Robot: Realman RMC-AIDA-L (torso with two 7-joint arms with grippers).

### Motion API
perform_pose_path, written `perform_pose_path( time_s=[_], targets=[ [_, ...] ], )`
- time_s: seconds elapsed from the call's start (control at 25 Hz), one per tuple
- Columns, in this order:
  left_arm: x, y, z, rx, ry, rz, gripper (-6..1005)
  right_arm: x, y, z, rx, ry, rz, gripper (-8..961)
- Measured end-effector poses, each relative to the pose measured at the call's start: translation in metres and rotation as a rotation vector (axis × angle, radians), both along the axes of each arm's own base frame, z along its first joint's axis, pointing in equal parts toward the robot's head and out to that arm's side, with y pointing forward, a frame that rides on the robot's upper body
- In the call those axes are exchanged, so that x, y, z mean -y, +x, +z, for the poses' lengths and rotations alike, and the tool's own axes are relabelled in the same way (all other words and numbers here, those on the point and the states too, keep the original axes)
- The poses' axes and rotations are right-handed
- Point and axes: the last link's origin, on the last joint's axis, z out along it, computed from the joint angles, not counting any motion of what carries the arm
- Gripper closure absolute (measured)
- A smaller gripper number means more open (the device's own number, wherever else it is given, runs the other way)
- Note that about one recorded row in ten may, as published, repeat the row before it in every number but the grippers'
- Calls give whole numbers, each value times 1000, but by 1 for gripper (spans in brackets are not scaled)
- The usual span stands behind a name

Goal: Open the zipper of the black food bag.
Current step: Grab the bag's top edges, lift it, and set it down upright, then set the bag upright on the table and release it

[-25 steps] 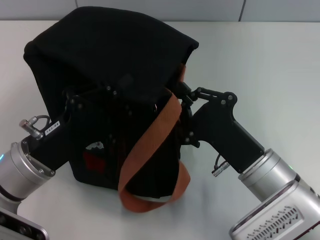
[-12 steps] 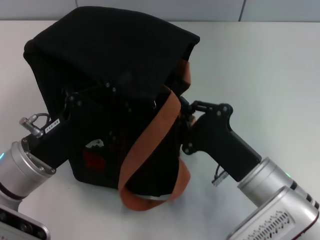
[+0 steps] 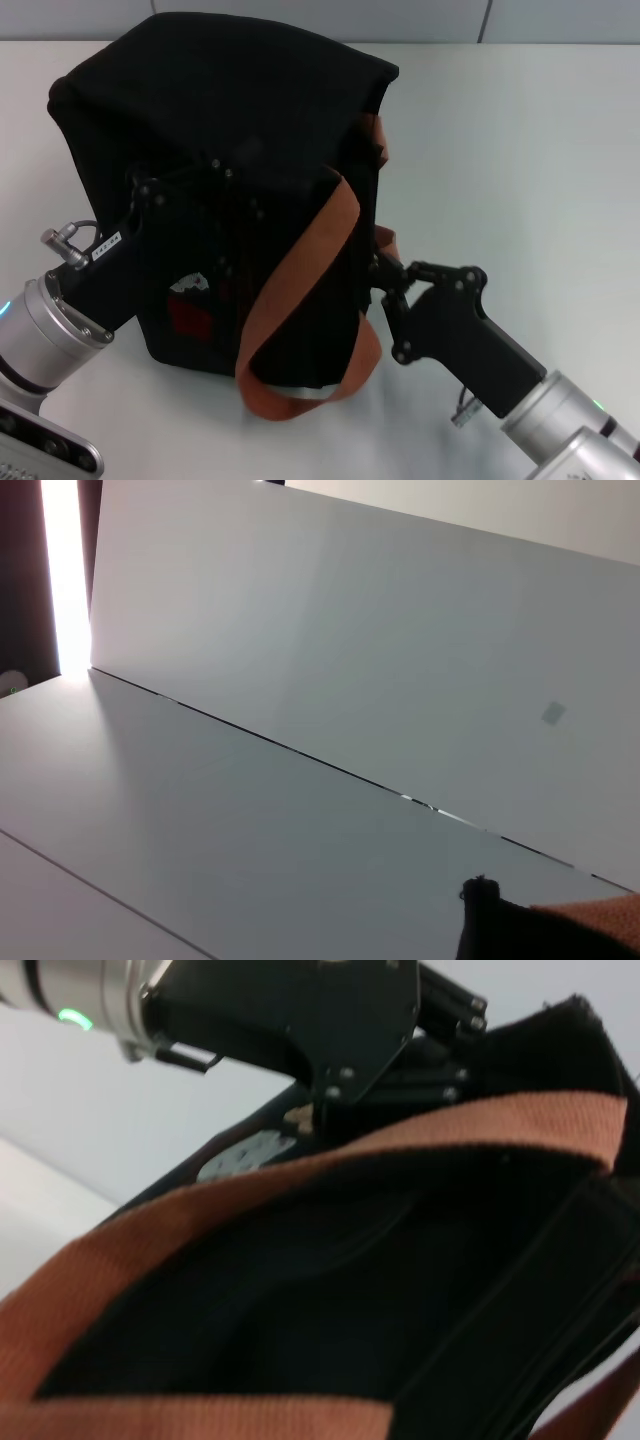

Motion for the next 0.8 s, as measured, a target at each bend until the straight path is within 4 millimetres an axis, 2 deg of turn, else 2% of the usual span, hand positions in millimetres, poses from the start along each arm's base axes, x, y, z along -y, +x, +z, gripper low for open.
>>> perform_pose_path(
  time_s=[0.12, 0.48, 0.64, 0.72, 0.8],
  targets=[
    [-1, 1, -1, 0, -2, 3, 844, 7, 12, 1, 26, -1, -26, 954],
    [-5, 1, -2, 12, 6, 36, 844, 11, 18, 7, 22, 28, -28, 955],
    [-6, -3, 2, 120, 34, 152, 843, 19, 16, 20, -54, 80, -6, 954],
    [-2, -14, 9, 238, 16, 264, 843, 21, 17, 29, -111, 98, 1, 954],
    [2, -19, 10, 281, -8, 300, 842, 21, 17, 36, -174, 95, 5, 900]
  ],
)
